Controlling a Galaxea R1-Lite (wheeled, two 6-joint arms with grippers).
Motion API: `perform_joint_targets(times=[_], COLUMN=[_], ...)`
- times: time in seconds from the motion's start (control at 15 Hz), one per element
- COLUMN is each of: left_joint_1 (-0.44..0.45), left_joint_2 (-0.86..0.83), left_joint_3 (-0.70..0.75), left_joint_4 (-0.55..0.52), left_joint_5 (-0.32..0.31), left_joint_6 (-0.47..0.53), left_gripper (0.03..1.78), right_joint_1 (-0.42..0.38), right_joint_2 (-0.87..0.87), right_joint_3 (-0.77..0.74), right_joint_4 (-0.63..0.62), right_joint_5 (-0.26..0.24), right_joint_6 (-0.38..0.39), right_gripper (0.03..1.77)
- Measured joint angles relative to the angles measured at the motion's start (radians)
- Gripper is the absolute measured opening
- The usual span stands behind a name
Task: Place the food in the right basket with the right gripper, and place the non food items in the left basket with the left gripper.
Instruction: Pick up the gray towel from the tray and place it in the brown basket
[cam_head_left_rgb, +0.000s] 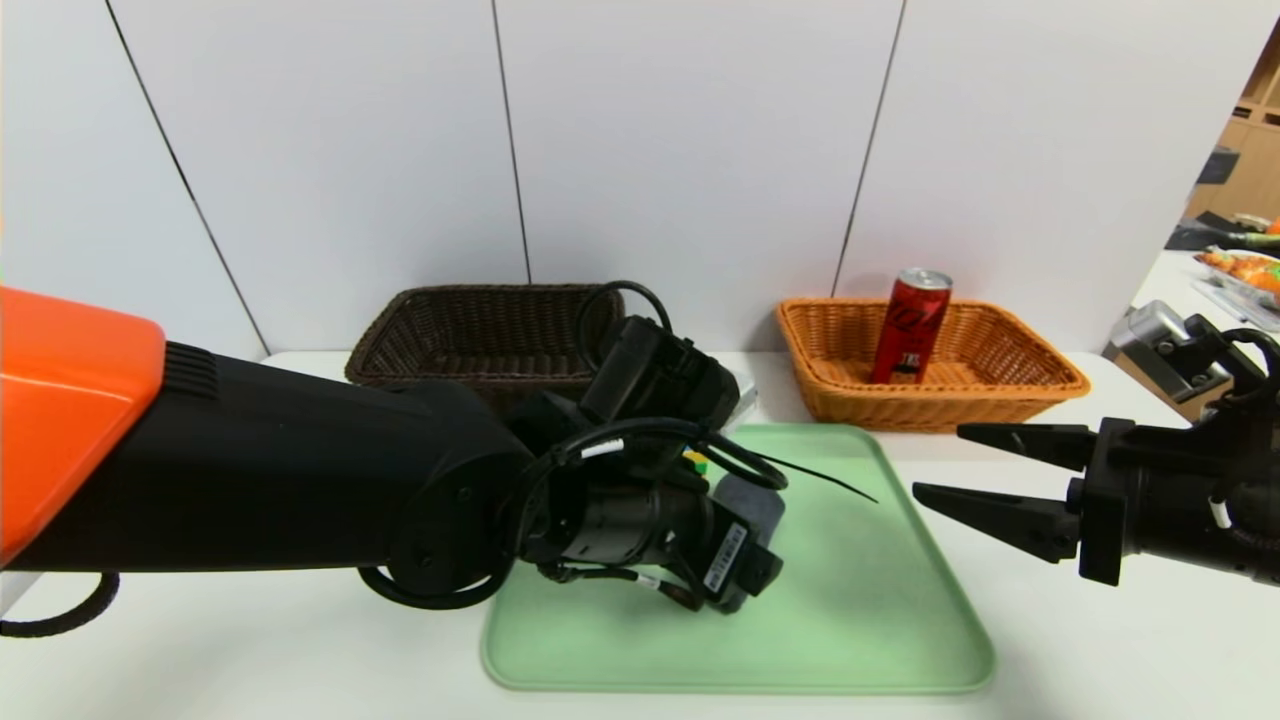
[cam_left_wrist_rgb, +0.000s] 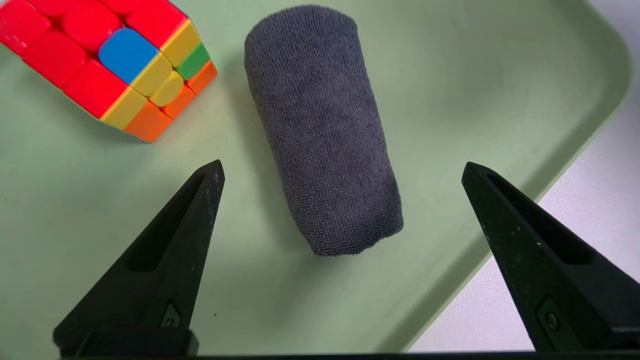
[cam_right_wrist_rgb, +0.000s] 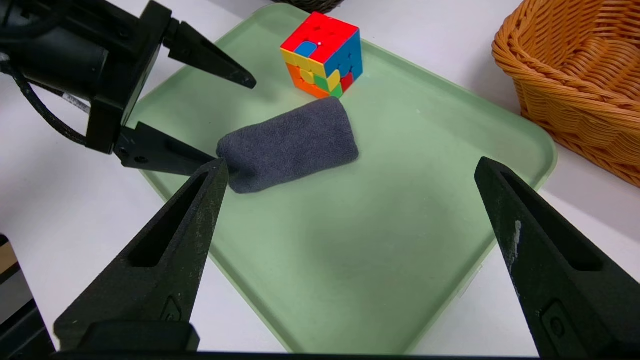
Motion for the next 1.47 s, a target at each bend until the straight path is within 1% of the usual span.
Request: perform_joint_targets(times=[0.2, 0.4, 0.67, 1.27, 1.47], left_joint_1=[-0.013, -0.034, -0.055, -0.079, -0.082], left_joint_2=[0.016, 0.027, 0.036, 0.101, 0.126], left_joint_3=[-0.008, -0.027, -0.041, -0.093, -0.118], left_joint_4=[0.008, 0.022, 0.058, 0.062, 0.063], left_joint_5=[0.042, 0.101, 0.135, 0.144, 0.165], left_joint_6=[-0.006, -0.05, -0.074, -0.097, -0.096], left_gripper=[1.69, 1.69, 1.69, 1.69, 1.69], right_joint_1=[0.0, 0.001, 0.002, 0.0, 0.0], right_joint_2=[0.0, -0.005, -0.01, -0.011, -0.011], right_joint_3=[0.0, 0.009, 0.012, 0.025, 0.025], right_joint_4=[0.0, 0.0, 0.0, -0.001, -0.001], right_joint_5=[0.0, 0.0, 0.0, 0.0, 0.0], right_joint_6=[0.001, 0.0, 0.0, -0.001, -0.001], right_gripper=[1.7, 1.7, 1.7, 1.7, 1.7])
